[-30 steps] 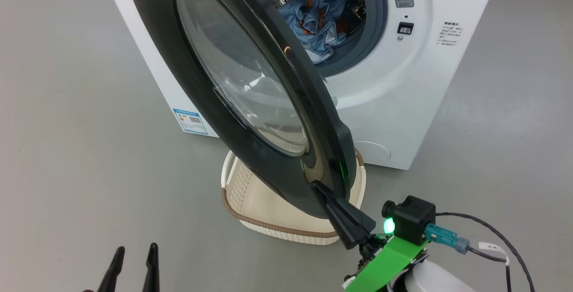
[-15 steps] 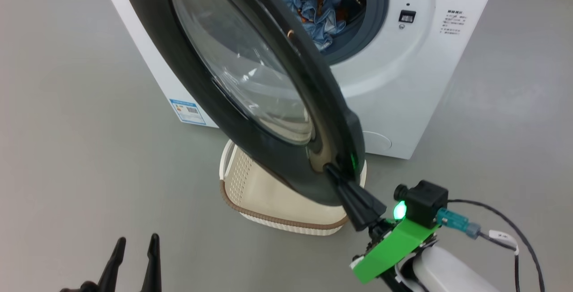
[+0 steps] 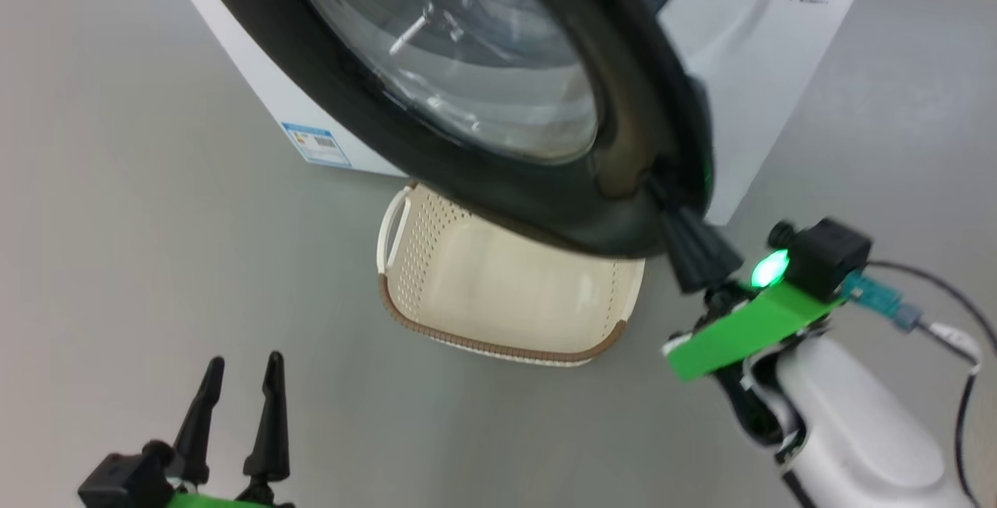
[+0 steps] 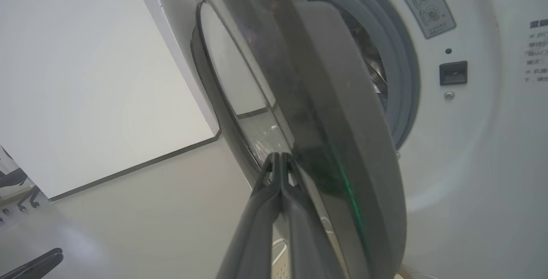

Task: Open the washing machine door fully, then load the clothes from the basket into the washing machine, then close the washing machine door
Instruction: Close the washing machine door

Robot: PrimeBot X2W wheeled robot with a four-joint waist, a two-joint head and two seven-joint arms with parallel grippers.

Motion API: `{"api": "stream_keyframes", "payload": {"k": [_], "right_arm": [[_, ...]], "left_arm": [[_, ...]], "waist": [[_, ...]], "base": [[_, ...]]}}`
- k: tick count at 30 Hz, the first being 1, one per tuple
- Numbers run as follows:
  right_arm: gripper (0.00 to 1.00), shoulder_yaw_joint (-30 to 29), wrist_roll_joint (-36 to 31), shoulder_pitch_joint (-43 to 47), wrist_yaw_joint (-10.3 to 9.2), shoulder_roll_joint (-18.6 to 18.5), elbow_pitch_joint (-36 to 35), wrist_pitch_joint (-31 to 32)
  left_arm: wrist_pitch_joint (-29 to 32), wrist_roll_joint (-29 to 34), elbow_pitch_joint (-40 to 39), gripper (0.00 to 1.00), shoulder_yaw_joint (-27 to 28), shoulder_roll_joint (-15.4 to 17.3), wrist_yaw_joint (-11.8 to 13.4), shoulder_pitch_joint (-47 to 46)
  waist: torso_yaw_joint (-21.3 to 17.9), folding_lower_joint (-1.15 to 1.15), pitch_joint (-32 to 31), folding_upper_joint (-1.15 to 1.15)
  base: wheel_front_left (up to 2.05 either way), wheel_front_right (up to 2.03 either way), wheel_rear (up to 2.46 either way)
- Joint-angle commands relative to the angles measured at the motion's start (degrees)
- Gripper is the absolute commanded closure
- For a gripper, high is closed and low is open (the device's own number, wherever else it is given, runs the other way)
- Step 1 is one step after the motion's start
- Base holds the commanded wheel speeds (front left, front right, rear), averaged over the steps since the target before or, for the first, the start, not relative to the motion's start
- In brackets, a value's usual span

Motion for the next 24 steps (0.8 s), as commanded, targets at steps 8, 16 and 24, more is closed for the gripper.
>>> {"api": "stream_keyframes", "payload": {"k": [8, 16, 24], "right_arm": [[1.00, -3.6, -1.2, -5.9, -0.01, -2.0, -1.1, -0.3], [1.00, -7.7, -2.8, -11.5, -0.01, -4.7, 0.3, -0.3], [1.00, -11.5, -4.7, -15.8, -0.01, -5.5, 1.0, -0.3]], "left_arm": [[-0.5, -0.7, -1.9, 0.00, 0.2, 0.0, 0.0, -4.1], [-0.5, -1.1, -2.4, 0.00, -2.0, -1.2, 0.0, -6.5], [-0.5, -1.5, -2.5, 0.00, -3.7, -1.7, 0.0, -7.7]], "waist": [[1.6, 0.00, 4.5, 0.00], [4.2, 0.00, 8.0, 0.00], [6.2, 0.00, 9.9, 0.00]], "base": [[0.00, 0.00, 0.00], [0.00, 0.00, 0.00], [0.00, 0.00, 0.00]]}}
